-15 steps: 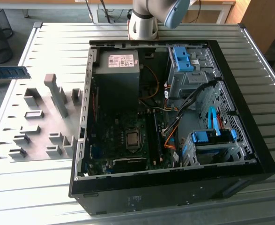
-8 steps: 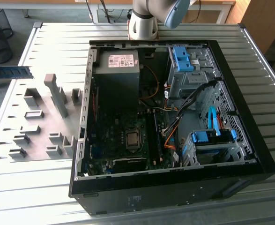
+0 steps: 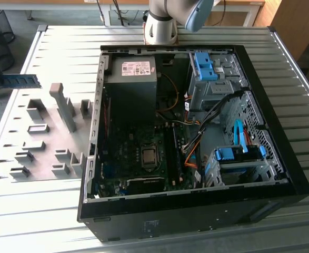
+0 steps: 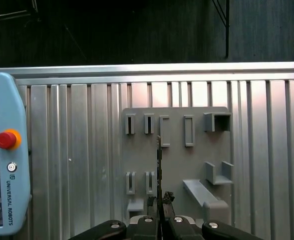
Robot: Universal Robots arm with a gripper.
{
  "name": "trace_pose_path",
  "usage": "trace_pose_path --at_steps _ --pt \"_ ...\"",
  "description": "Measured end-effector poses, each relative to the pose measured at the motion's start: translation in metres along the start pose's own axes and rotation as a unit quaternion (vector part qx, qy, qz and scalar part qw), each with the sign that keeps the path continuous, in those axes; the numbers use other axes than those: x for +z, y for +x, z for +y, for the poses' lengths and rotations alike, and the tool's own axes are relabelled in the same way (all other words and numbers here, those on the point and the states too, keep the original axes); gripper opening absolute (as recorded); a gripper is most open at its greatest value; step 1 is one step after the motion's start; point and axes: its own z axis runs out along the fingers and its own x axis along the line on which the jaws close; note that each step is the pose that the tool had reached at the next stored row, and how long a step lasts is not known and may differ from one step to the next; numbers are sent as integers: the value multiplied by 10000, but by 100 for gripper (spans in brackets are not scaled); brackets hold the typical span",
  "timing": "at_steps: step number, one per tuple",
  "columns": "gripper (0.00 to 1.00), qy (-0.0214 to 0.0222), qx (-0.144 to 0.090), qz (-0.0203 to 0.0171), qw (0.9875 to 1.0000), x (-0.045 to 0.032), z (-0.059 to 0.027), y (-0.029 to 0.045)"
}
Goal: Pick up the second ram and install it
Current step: 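Pick up the second ram and move it above second insertion slot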
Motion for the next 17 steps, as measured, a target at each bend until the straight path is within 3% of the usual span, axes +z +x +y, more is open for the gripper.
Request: trace_pose_path --at_steps 17 --pt "14 0 0 0 10000 -1 -136 -5"
